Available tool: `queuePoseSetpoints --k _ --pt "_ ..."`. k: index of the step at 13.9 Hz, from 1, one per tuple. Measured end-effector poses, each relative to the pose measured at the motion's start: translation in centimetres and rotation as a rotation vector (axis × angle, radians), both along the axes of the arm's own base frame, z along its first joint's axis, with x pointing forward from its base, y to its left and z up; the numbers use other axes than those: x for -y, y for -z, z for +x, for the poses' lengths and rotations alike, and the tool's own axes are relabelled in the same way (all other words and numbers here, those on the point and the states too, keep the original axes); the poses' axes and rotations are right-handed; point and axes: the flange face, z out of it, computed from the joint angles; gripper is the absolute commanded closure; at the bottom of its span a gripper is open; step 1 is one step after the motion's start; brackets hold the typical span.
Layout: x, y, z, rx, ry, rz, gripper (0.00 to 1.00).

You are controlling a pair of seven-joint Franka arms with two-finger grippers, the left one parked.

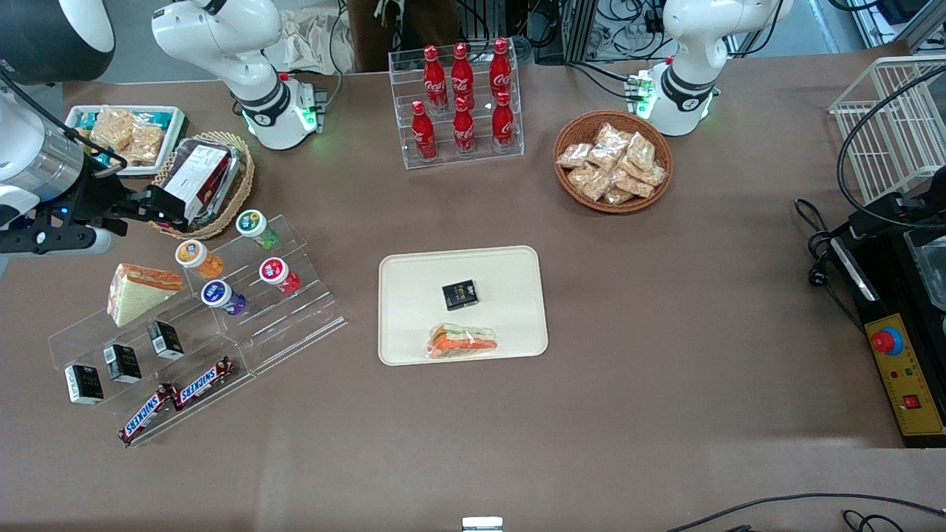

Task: Place green gum on tray
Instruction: 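Move the right gripper over the green-lidded cup on the acrylic rack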

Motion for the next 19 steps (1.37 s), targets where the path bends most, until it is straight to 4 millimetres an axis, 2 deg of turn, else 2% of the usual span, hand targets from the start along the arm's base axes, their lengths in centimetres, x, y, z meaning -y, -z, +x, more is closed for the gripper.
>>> queuePoseSetpoints --k 6,9,11,14,19 --pt "-0.2 -0.1 -0.1 -0.004 -0.004 0.001 0.00" --pt "-1.6 -0.7 -0.9 -0.008 -0.031 0.000 0.00" --pt "-1.7 -0.7 -1.6 -0.015 -0.035 0.001 0.00" --pt "-1.4 1.4 -3.2 -0.025 -0.033 0.002 0.00" --pt "-0.8 7.4 -7.3 -0.029 -0.029 0.007 0.00"
